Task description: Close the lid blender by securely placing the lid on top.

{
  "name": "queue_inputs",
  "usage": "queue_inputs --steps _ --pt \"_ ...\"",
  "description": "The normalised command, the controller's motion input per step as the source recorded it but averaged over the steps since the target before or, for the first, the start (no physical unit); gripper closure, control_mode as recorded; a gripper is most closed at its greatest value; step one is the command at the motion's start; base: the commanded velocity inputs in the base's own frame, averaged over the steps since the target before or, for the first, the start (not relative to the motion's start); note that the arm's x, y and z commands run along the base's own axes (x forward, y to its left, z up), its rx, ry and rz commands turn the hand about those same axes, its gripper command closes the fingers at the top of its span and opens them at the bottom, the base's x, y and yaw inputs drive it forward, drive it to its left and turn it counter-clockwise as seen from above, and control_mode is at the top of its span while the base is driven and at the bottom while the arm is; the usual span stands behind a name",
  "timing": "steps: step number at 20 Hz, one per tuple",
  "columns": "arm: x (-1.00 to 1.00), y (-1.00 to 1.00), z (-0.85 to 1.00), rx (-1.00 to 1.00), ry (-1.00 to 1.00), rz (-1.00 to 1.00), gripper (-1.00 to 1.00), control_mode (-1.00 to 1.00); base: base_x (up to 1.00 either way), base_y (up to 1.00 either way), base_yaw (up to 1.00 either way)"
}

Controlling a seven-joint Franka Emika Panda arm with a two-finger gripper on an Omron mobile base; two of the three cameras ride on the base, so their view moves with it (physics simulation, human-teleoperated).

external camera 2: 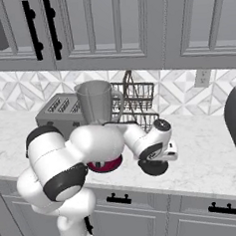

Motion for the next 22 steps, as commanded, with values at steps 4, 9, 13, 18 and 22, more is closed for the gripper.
queue_inputs --steps 4,9,13,18,22 --pt "0.00 0.10 -0.18 0.00 0.00 0.00 -1.00 -1.00 0.00 0.00 0.00" --pt "0.06 0.01 -0.19 0.00 0.00 0.00 -1.00 -1.00 0.00 0.00 0.00" --pt "0.16 0.00 -0.08 0.00 0.00 0.00 -1.00 -1.00 0.00 0.00 0.00" --pt "0.21 0.00 -0.02 0.00 0.00 0.00 -1.00 -1.00 0.00 0.00 0.00" --pt "0.17 0.00 -0.06 0.00 0.00 0.00 -1.00 -1.00 0.00 0.00 0.00"
